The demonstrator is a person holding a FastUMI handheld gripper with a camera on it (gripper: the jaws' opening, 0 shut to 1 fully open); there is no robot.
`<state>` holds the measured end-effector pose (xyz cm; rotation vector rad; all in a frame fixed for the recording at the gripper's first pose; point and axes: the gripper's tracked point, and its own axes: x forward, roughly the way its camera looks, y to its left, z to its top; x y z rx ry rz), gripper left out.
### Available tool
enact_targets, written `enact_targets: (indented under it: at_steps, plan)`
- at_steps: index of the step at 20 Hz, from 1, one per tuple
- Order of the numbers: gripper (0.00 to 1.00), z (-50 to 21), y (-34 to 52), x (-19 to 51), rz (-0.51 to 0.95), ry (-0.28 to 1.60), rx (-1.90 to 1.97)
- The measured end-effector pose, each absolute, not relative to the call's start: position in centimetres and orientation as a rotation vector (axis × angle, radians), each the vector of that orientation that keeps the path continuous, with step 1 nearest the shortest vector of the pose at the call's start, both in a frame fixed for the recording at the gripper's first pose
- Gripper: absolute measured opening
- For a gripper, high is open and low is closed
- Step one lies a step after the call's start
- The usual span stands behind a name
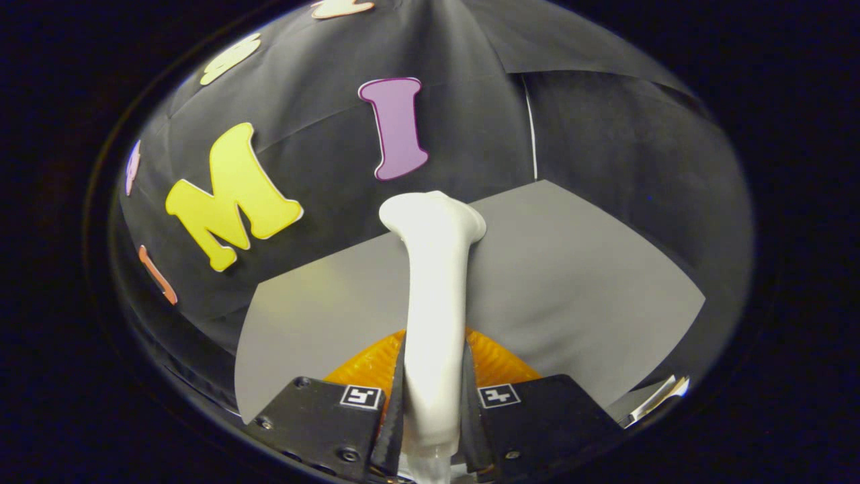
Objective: Iron the clothes twice with a garment steamer, once on the left side and once on the right side.
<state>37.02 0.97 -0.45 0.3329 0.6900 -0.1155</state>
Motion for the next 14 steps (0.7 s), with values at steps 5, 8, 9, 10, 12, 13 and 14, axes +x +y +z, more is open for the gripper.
enact_targets:
  at_steps: [5, 8, 9, 10, 12, 13, 14]
  plan:
    - [0.36, 1.6, 0.5, 36.4, -0.146, 0.603, 0.323]
    - [0.36, 3.6, 0.8, 35.4, -0.148, 0.538, 0.305]
    - [0.36, 4.4, 1.2, 35.1, -0.141, 0.515, 0.312]
    - [0.36, 5.2, 1.4, 34.6, -0.132, 0.495, 0.309]
    - [0.36, 6.6, 1.9, 33.4, -0.123, 0.449, 0.268]
    - [0.36, 7.4, 2.6, 32.7, -0.114, 0.424, 0.248]
    - [0.36, 8.1, 3.4, 32.2, -0.101, 0.401, 0.232]
